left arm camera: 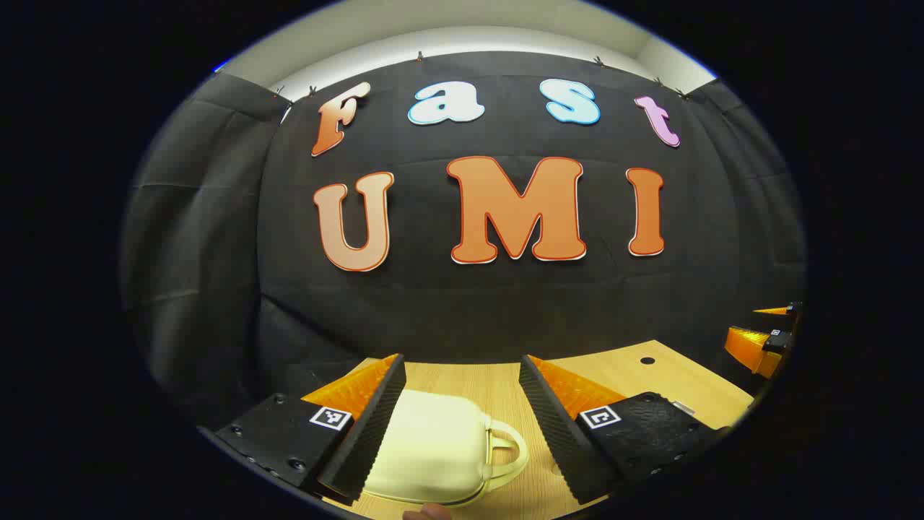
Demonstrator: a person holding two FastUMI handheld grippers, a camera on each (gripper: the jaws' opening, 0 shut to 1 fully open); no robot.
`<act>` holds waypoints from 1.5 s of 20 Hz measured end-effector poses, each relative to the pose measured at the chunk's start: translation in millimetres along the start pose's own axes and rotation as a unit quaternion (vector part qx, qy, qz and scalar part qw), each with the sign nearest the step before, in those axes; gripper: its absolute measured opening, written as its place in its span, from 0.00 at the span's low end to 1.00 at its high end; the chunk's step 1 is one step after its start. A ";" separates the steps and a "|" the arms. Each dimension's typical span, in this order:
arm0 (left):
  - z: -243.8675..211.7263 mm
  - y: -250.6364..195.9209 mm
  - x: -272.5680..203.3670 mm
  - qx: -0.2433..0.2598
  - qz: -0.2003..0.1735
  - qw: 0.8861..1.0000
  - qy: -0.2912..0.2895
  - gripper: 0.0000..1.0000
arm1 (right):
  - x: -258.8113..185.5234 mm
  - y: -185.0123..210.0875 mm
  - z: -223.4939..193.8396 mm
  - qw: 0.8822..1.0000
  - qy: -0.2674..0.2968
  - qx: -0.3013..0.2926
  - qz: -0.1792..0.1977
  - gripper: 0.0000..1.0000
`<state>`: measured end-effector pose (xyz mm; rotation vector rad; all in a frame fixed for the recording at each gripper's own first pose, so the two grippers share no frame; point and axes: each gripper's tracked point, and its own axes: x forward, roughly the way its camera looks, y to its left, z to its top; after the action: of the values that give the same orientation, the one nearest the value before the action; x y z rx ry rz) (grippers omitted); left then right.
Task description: First open the suitcase, pack the skin care products into it, and then close the suitcase.
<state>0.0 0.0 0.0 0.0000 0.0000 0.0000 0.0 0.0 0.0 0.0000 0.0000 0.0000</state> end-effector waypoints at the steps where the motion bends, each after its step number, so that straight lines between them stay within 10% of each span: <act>1: 1.6 3.4 0.4 0.002 0.002 1.000 -0.004 0.99 | 2.2 1.1 -0.6 1.000 0.003 0.000 0.000 0.95; 18: 7.7 -1.6 -4.1 0.029 -0.001 0.999 -0.017 0.99 | -4.8 3.3 6.2 1.000 -0.005 -0.011 0.002 0.95; 25: -21.0 -18.7 -9.3 0.148 -0.012 0.989 -0.004 0.99 | -9.9 -8.7 -11.1 1.000 0.010 -0.007 -0.009 0.95; 30: -73.4 -51.6 -17.6 0.266 -0.056 0.962 0.029 0.99 | -13.0 -31.4 -36.6 0.999 0.036 -0.001 -0.027 0.95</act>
<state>-17.6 -51.6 -73.4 0.5399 0.0582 -0.1134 -13.0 -31.4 -36.6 -0.0011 0.0728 -0.0535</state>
